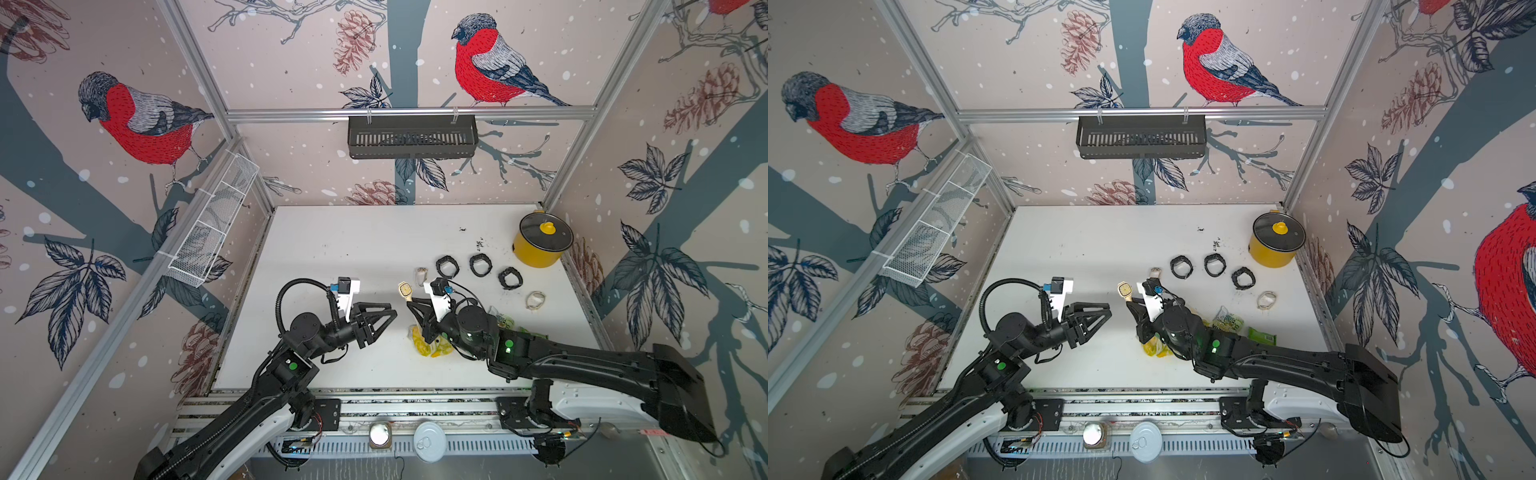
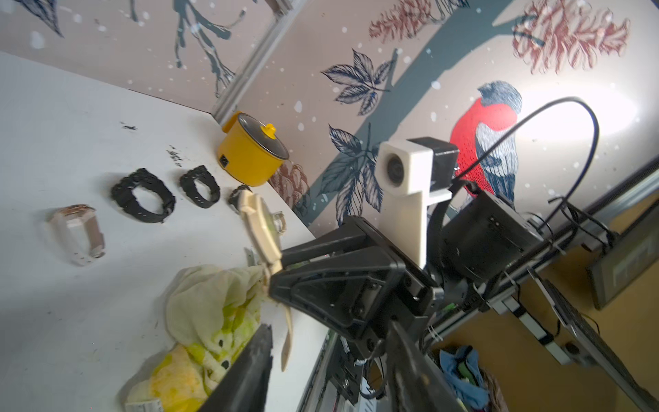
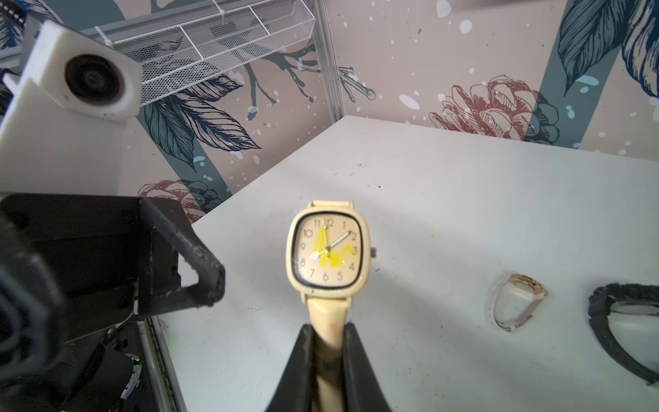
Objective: Wipe the watch dial
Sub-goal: Pick up the watch at the center of the board.
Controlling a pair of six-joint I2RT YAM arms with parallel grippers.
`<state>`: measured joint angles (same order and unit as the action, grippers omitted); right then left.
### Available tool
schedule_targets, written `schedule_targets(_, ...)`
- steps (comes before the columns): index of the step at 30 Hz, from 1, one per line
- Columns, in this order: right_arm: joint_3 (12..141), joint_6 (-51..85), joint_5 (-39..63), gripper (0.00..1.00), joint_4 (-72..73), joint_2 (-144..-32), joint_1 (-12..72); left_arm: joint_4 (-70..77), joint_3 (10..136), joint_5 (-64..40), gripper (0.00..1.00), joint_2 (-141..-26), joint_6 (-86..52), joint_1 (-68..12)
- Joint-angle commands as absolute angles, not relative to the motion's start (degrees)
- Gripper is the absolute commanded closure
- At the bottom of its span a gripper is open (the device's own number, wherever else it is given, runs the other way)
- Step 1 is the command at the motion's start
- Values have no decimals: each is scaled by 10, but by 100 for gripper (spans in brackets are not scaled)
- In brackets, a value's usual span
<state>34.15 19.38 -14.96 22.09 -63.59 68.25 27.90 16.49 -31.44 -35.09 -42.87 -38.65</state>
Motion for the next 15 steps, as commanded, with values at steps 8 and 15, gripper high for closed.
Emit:
schedule_targets(8,339,159,-157,85,278,-633,710,264,188,-262,46,-378,-343,-413)
schedule_targets(15,342,145,-157,86,287,-643,724,260,192,-224,48,-378,-340,-413)
